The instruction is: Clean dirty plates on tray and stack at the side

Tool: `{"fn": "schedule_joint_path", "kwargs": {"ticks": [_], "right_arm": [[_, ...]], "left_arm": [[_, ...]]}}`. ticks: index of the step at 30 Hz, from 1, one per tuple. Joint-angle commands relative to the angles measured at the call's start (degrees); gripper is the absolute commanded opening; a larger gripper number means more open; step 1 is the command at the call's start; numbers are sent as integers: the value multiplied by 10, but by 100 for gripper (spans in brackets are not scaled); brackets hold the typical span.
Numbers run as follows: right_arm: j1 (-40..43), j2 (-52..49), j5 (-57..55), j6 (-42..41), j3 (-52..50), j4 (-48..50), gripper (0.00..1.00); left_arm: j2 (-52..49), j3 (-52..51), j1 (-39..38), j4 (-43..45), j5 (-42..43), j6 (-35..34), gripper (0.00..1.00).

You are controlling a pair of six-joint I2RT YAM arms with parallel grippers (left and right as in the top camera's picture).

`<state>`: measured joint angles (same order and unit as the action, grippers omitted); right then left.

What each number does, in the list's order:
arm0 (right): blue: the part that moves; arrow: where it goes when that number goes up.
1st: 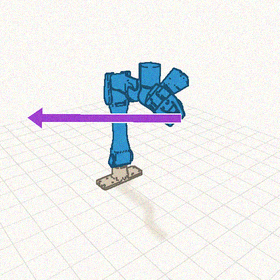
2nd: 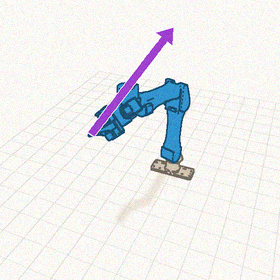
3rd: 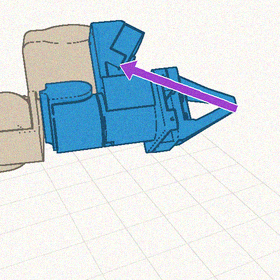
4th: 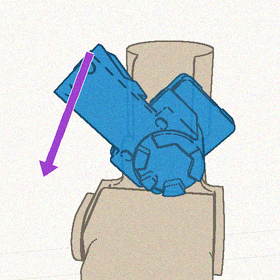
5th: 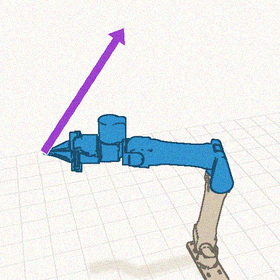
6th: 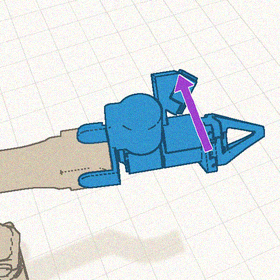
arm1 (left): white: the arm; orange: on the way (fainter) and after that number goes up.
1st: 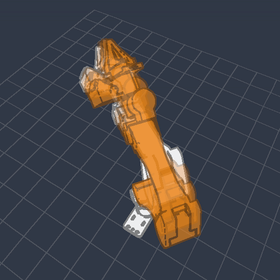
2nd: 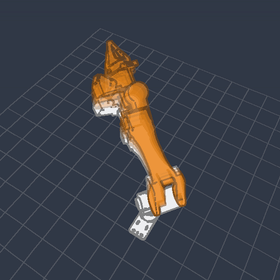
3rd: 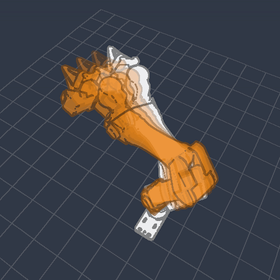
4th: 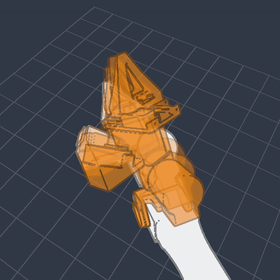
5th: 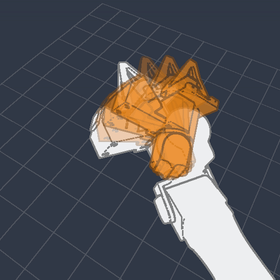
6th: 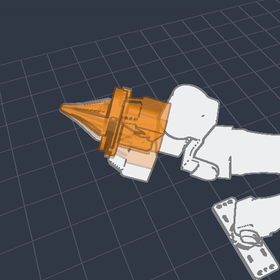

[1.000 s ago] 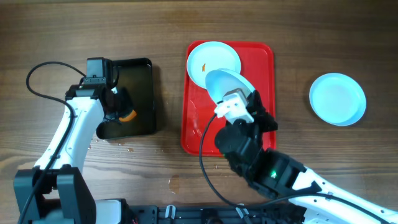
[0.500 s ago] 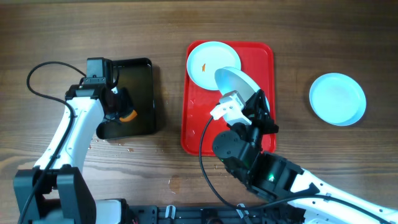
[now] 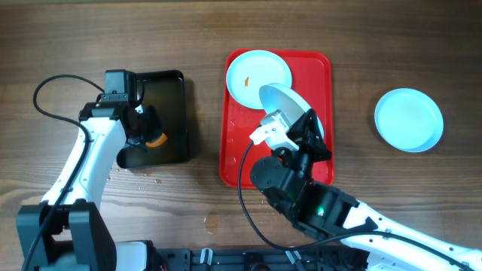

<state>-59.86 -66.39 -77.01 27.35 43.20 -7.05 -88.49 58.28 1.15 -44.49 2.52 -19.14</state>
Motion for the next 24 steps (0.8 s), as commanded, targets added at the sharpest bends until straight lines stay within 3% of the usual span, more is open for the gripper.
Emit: {"fn": "schedule_joint_path", "kwargs": {"ticks": [1,10,16,18,24], "right_arm": [[-3,-3,-17,0,-1,6,4],[-6,-2,-57,-49,-1,39,4],[2,2,40,-27,-2,45,4],[0,4,28,-90,-2,41,4],[47,8,183,-292,-2,-118,5]], "left_arm": [[1,-1,3,2,9,9,4],[1,-1,3,1,9,9,4],[1,-1,3,1,9,9,4],[1,-1,3,-1,9,9,4],[1,-1,3,-5,9,10,4]]}}
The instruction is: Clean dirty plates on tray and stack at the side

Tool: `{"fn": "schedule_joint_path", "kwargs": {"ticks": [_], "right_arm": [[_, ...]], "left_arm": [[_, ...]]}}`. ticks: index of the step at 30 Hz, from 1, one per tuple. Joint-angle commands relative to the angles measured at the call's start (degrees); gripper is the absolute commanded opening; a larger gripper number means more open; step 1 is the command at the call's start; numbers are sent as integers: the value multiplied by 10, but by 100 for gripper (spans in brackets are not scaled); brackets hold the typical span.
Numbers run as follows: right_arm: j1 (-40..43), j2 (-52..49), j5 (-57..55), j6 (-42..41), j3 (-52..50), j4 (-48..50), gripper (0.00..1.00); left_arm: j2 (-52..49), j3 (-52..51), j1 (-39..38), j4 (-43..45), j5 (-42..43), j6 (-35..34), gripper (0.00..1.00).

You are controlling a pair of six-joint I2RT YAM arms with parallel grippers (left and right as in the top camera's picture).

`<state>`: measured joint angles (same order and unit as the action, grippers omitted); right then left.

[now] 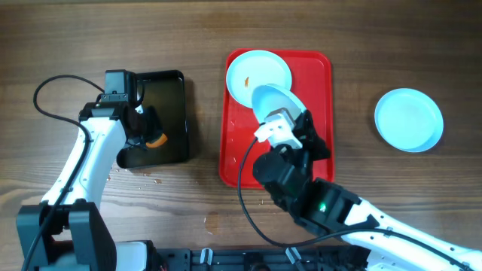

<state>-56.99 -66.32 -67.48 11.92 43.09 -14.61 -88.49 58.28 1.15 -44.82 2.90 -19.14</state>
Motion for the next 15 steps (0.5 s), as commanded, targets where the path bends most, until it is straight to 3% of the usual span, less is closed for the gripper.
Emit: {"fn": "schedule_joint_path", "kwargs": {"ticks": [1,3,5,9,13,15], "right_arm": [[29,7,113,-168,-1,-62,4],[66,7,157,-242,-1,-94,4],[101,10,186,-265,0,-94,5],[250,35,371,-339,0,-105,4],[455,42,567,-388,0,-108,4],[610,37,663,-392,0,-110,5]], "left_arm": [[1,-1,3,-1,5,10,4],[1,-1,3,-1,5,10,4],[1,-1,3,-1,5,10,4],[1,-1,3,-2,5,10,4],[1,-1,3,-2,5,10,4],[1,-1,3,-1,5,10,4]]}}
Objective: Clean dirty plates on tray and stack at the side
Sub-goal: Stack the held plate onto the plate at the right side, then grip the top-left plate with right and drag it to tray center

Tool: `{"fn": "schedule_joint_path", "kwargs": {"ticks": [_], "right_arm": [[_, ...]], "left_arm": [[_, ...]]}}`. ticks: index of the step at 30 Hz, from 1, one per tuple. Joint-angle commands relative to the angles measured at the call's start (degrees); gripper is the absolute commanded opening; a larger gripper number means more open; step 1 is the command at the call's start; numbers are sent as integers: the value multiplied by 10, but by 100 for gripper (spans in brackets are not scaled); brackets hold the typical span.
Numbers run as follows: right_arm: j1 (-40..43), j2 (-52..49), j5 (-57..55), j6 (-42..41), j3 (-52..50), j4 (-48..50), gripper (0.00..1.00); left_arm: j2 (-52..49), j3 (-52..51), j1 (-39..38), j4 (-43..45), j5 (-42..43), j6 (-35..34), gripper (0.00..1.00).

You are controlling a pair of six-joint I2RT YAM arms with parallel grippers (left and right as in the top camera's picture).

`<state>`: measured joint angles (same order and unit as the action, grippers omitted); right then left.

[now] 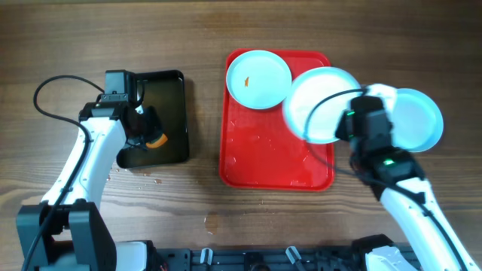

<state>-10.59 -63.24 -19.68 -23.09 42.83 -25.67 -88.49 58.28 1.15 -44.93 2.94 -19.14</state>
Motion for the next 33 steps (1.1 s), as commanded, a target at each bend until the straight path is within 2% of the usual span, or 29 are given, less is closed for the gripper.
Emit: {"fn": "schedule_joint_path", "kwargs": {"ticks": [1,4,7,12,13,14,15,16,18,19,21,24,27,30,32,33], "right_arm": [[190,2,203,-42,2,2,4],[319,-23,216,-41,2,5,4],[406,-70,217,-44,2,10,4],[456,-154,191,-71,2,34,6],[459,-164,190,-71,2,42,10],[460,-178,190,-70,2,57,18],[460,-187,196,-69,2,76,30],[458,-189,232,-43,2,95,44],[454,-185,339,10,2,128,57],[445,-179,414,25,3,148,62],[395,-157,518,66,11,156,63],[260,-132,524,100,31,109,62],[108,-134,464,119,41,91,61],[-27,-155,324,165,41,130,59],[-77,-195,233,172,41,191,59],[-84,-215,222,171,41,217,59]], "left_arm": [[1,-1,3,0,5,10,4],[1,-1,3,0,5,10,4],[1,-1,3,0,5,10,4],[1,-1,3,2,5,10,4],[1,-1,3,2,5,10,4],[1,-1,3,2,5,10,4],[1,-1,3,2,5,10,4],[1,-1,3,2,5,10,4],[1,-1,2,2,5,10,4],[1,-1,2,2,6,10,4],[1,-1,2,2,21,29,4],[1,-1,2,2,32,40,4],[1,-1,2,2,32,40,4],[1,-1,2,2,32,40,4],[1,-1,2,2,32,40,4],[1,-1,2,2,32,40,4]]}}
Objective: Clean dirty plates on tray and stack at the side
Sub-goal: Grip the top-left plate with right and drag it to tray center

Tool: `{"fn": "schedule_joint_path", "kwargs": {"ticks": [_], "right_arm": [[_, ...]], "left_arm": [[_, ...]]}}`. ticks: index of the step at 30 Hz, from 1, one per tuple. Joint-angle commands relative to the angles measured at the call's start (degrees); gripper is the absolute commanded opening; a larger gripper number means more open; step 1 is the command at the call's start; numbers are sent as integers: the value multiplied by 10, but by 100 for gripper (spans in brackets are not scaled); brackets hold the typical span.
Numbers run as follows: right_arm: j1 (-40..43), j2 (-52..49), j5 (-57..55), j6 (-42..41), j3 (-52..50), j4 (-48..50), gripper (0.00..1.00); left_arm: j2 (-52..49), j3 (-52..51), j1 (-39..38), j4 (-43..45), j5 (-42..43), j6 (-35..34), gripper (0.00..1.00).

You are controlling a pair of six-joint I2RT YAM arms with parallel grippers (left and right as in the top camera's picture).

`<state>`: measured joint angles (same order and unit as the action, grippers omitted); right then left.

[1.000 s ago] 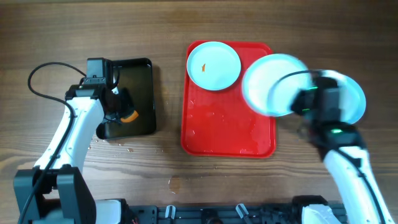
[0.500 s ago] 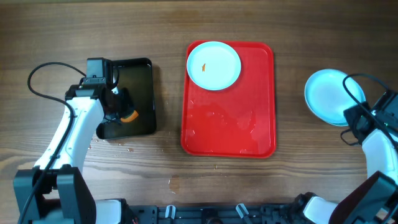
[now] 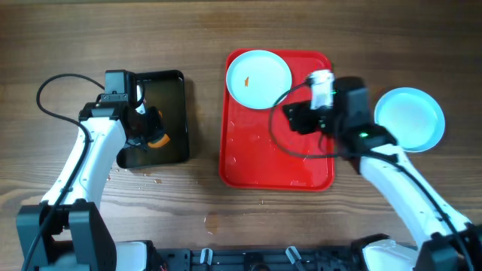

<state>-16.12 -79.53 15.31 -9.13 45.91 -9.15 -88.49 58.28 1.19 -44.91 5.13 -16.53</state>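
Note:
A white plate with an orange smear lies in the back left corner of the red tray. To the right of the tray, on the table, sits the pale blue-white plate stack. My right gripper hangs over the tray's right half, pointing left toward the smeared plate; it looks open and empty. Over the black tray my left gripper is shut on an orange sponge.
Water drops lie on the wood in front of the black tray and near the table's front edge. The red tray's floor is wet. The left arm's cable loops over the table at the far left.
My right gripper held a white plate over the tray's right edge, beside the stack. Now it holds nothing and has moved left, back over the tray. The left arm has stayed put.
My right gripper first held a white plate tilted over the middle of the red tray, and still did at the following moment. Then it held the plate flat at the tray's right edge. Now the plate has left the gripper. The left gripper kept the sponge throughout.

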Motion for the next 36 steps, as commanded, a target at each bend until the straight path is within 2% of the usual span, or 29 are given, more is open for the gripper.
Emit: {"fn": "schedule_joint_path", "kwargs": {"ticks": [1,4,6,9,12,14,17,21,25,27,29,32,36], "right_arm": [[-31,-80,-127,31,10,88,57],[-31,-158,-108,29,10,186,53],[-31,-206,-108,26,10,252,47],[-31,-257,-108,-52,10,323,38],[-32,-290,-93,-104,10,333,32],[-31,-299,-85,-104,10,288,24],[-31,-285,-85,-104,10,191,19],[-31,-223,-88,-115,10,47,19],[-32,-116,-89,-116,10,-121,20],[-31,-81,-88,-104,10,-169,20],[-31,-39,-89,-75,10,-197,31],[-20,2,-125,-78,10,-196,37],[23,-9,-188,-110,7,-203,32]], "left_arm": [[1,-1,2,2,10,14,4],[1,-1,2,2,10,14,4],[1,-1,2,2,10,14,4],[1,-1,2,2,10,14,4],[1,-1,2,2,10,14,4],[1,-1,2,2,10,14,4],[1,-1,2,2,10,14,4],[1,-1,2,1,11,14,4],[1,-1,2,1,11,14,4],[1,-1,2,1,11,14,4],[1,-1,2,1,11,14,4],[1,-1,2,1,11,14,4],[1,-1,2,-6,11,14,4]]}}
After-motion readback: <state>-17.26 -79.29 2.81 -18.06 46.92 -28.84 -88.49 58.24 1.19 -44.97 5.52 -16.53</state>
